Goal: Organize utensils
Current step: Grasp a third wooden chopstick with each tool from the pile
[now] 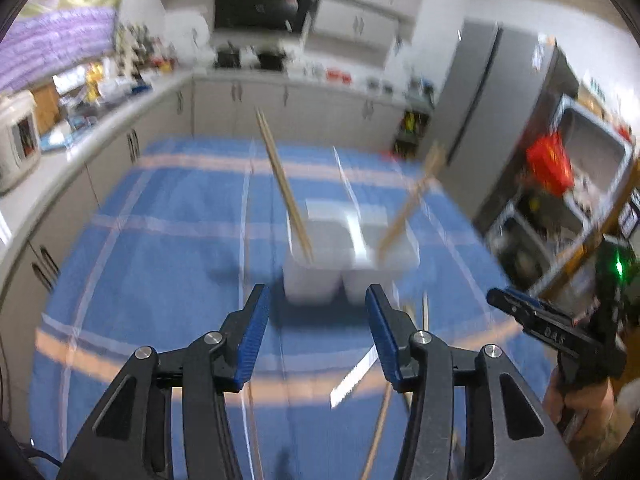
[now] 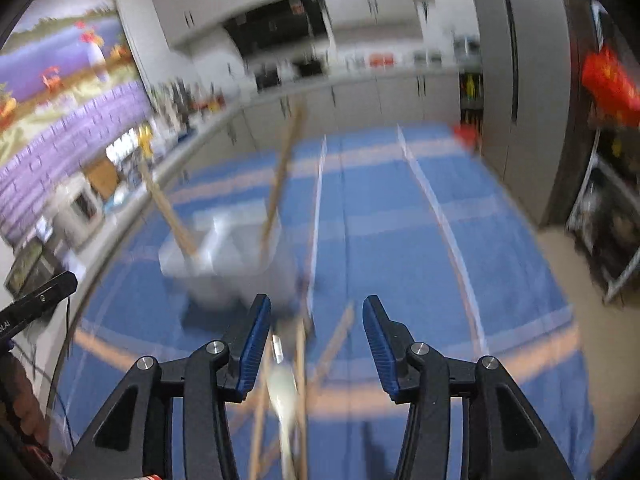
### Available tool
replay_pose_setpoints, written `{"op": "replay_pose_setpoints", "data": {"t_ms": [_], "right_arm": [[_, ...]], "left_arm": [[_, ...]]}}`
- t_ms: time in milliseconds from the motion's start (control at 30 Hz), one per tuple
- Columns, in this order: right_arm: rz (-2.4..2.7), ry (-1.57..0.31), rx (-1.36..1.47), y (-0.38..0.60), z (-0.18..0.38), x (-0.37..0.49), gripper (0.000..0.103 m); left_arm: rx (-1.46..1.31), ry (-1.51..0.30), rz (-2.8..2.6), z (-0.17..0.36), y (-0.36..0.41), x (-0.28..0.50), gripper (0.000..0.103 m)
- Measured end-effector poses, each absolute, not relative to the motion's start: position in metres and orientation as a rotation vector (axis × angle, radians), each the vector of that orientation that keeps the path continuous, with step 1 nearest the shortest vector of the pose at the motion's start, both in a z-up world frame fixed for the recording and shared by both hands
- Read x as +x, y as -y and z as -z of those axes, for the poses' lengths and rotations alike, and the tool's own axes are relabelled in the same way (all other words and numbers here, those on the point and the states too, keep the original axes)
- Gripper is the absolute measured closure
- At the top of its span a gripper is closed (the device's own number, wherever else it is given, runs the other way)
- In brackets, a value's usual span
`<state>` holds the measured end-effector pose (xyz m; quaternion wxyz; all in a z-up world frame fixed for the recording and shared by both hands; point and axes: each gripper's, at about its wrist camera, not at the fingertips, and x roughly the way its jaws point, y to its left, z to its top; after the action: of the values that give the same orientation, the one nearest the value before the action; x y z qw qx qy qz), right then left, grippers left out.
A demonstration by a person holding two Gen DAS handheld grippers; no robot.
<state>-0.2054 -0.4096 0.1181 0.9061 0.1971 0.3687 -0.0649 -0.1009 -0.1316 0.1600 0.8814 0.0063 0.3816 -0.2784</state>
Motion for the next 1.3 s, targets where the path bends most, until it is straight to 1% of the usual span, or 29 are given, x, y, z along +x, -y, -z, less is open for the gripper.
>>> {"op": "replay_pose_setpoints", "data": {"t_ms": [167,367,400,533,600,700,800,833,900,933,967,1133,1300], "right_arm": [[0.074,-0.896,0.451,0.4,-0.065,-0.233,0.052],[0.009,-0.954,0.457,0.377,-0.046,-0.239,0.058],[0.001,-0.963,0.439,0.371,-0.044,-0.238,0.06],[0.027,-0.984,0.366,0.359,-0.039,-0.234,0.073],[0.045,-0.983,0.362,0.359,-0.037,-0.229,0.075],[0.061,-0.99,0.351,0.362,-0.035,-0.222,0.076],[0.067,-1.014,0.303,0.356,-0.033,-0.212,0.077],[0.07,-1.019,0.286,0.353,-0.032,-0.208,0.078],[0.082,-1.02,0.253,0.35,-0.032,-0.201,0.081],[0.089,-1.024,0.247,0.35,-0.032,-0.197,0.089],[0.093,-1.026,0.246,0.35,-0.031,-0.194,0.095],[0.119,-1.036,0.289,0.361,-0.03,-0.193,0.095],[0.148,-1.07,0.328,0.38,-0.03,-0.225,0.095]], "left_arm": [[0.083,-0.95,0.653,-0.106,0.149,-0.134,0.055],[0.189,-1.027,0.717,-0.064,0.175,-0.159,0.055],[0.209,-1.037,0.721,-0.059,0.178,-0.159,0.055],[0.258,-1.056,0.73,-0.045,0.188,-0.164,0.055],[0.276,-1.062,0.725,-0.04,0.193,-0.164,0.056],[0.288,-1.071,0.717,-0.035,0.199,-0.161,0.06],[0.31,-1.078,0.713,-0.031,0.207,-0.161,0.067],[0.32,-1.064,0.706,-0.031,0.209,-0.162,0.072],[0.336,-1.053,0.695,-0.031,0.213,-0.162,0.088],[0.332,-1.058,0.689,-0.031,0.213,-0.161,0.098],[0.324,-1.058,0.682,-0.031,0.212,-0.161,0.098],[0.207,-1.105,0.642,-0.031,0.194,-0.149,0.098],[0.094,-1.157,0.623,-0.034,0.16,-0.143,0.098]]}}
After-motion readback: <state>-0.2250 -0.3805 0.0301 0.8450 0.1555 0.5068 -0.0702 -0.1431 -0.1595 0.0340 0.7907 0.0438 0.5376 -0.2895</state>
